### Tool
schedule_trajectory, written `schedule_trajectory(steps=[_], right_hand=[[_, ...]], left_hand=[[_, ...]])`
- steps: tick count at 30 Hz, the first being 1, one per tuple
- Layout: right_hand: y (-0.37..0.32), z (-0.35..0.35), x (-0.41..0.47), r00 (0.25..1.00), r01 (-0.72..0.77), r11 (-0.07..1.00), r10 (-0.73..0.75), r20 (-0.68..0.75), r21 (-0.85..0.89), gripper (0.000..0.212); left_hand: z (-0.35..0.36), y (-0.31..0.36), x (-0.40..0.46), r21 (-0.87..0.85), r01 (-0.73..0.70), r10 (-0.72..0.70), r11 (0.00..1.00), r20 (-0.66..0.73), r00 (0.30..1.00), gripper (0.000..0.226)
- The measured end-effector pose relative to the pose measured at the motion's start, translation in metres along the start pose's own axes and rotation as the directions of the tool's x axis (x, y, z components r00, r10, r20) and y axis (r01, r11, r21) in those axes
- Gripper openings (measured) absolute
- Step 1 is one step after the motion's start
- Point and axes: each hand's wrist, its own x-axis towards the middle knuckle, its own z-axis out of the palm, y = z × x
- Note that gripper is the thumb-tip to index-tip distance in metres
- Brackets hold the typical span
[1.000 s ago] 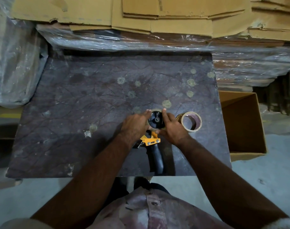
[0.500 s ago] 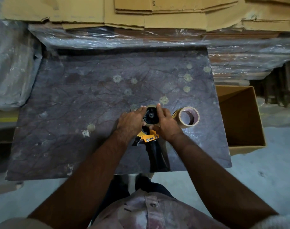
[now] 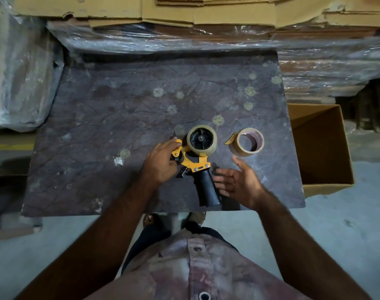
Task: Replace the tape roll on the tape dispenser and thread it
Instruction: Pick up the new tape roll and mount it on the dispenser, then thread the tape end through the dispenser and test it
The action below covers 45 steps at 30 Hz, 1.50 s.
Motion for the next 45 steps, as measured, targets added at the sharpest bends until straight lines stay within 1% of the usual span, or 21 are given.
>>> schedule_trajectory(steps=[2,3,4,6,7,10,14,15,17,19,21,25,28,30,31,33,35,38,39,42,45], right_hand=[[0.012,0.008,0.006,0.998,-0.062,0.997,0.062,-0.004,-0.042,0.061],[0.016,0.014,0.01,0.997,-0.082,0.996,0.082,0.014,-0.037,0.053],[0.018,0.022,0.014,0.993,-0.102,0.995,0.102,0.064,-0.007,0.049],[0.019,0.036,0.022,0.973,-0.138,0.99,0.129,0.193,0.033,0.055],[0.018,0.041,0.025,0.963,-0.154,0.988,0.144,0.228,0.029,0.057],[0.019,0.046,0.036,0.953,-0.166,0.984,0.145,0.265,0.061,0.057],[0.015,0.049,0.033,0.908,-0.217,0.966,0.148,0.391,0.14,0.039],[0.013,0.051,0.03,0.909,-0.218,0.967,0.152,0.388,0.134,0.033],[0.007,0.056,0.021,0.932,-0.185,0.978,0.145,0.332,0.091,0.026],[0.003,0.06,0.014,0.953,-0.135,0.99,0.115,0.28,0.051,0.021],[0.001,0.064,0.009,0.966,-0.077,0.996,0.065,0.252,0.037,0.02],[-0.01,0.074,-0.005,0.968,0.027,0.995,-0.05,0.247,0.097,0.012],[-0.022,0.092,-0.019,0.975,0.113,0.975,-0.146,0.17,0.192,0.014],[-0.028,0.106,-0.028,0.969,0.169,0.966,-0.199,0.147,0.196,0.006],[-0.031,0.111,-0.033,0.966,0.184,0.965,-0.212,0.145,0.186,0.008],[-0.036,0.122,-0.041,0.968,0.198,0.967,-0.218,0.121,0.16,0.018],[-0.04,0.135,-0.052,0.971,0.212,0.967,-0.225,0.078,0.145,0.023],[-0.044,0.161,-0.068,0.966,0.238,0.958,-0.251,0.066,0.161,0.024],[-0.045,0.169,-0.072,0.964,0.244,0.956,-0.258,0.065,0.165,0.024],[-0.047,0.192,-0.079,0.962,0.258,0.955,-0.268,0.054,0.145,0.023],[-0.047,0.212,-0.082,0.959,0.271,0.957,-0.278,0.056,0.104,0.021]], left_hand=[[0.004,-0.003,-0.005,0.005,-0.017,0.017,1.0,-0.002,1.0,0.08],[0.004,-0.003,-0.007,0.008,-0.027,0.027,1.0,-0.005,1.0,0.08],[0.004,-0.003,-0.007,0.007,-0.035,0.035,0.999,-0.005,0.999,0.08],[0.002,-0.003,-0.008,0.0,-0.042,0.042,0.999,0.012,0.999,0.079],[0.0,-0.004,-0.008,-0.004,-0.045,0.045,0.999,0.025,0.999,0.079],[-0.005,-0.003,-0.011,-0.006,-0.057,0.057,0.998,0.075,0.995,0.079],[-0.017,0.004,-0.016,-0.011,-0.042,0.043,0.999,0.152,0.987,0.082],[-0.02,0.006,-0.016,-0.012,-0.037,0.038,0.999,0.169,0.985,0.081],[-0.024,0.011,-0.015,-0.015,-0.034,0.036,0.999,0.18,0.983,0.078],[-0.028,0.016,-0.013,-0.025,-0.048,0.051,0.999,0.15,0.987,0.081],[-0.035,0.022,-0.012,-0.047,-0.075,0.079,0.996,0.1,0.992,0.082],[-0.05,0.034,-0.011,-0.049,-0.168,0.169,0.985,0.01,0.986,0.079],[-0.068,0.043,-0.013,-0.067,-0.217,0.217,0.974,-0.009,0.976,0.078],[-0.081,0.041,-0.015,-0.081,-0.236,0.235,0.968,-0.029,0.972,0.079],[-0.088,0.039,-0.016,-0.074,-0.261,0.257,0.963,-0.059,0.965,0.08],[-0.104,0.034,-0.017,-0.03,-0.319,0.312,0.947,-0.135,0.94,0.077],[-0.12,0.031,-0.018,-0.01,-0.346,0.336,0.938,-0.205,0.919,0.068],[-0.146,0.031,-0.018,0.04,-0.369,0.362,0.929,-0.315,0.877,0.057],[-0.154,0.033,-0.019,0.078,-0.354,0.36,0.932,-0.325,0.875,0.055],[-0.177,0.047,-0.022,0.23,-0.283,0.338,0.931,-0.254,0.906,0.059],[-0.19,0.057,-0.02,0.393,-0.237,0.33,0.888,-0.187,0.925,0.065]])
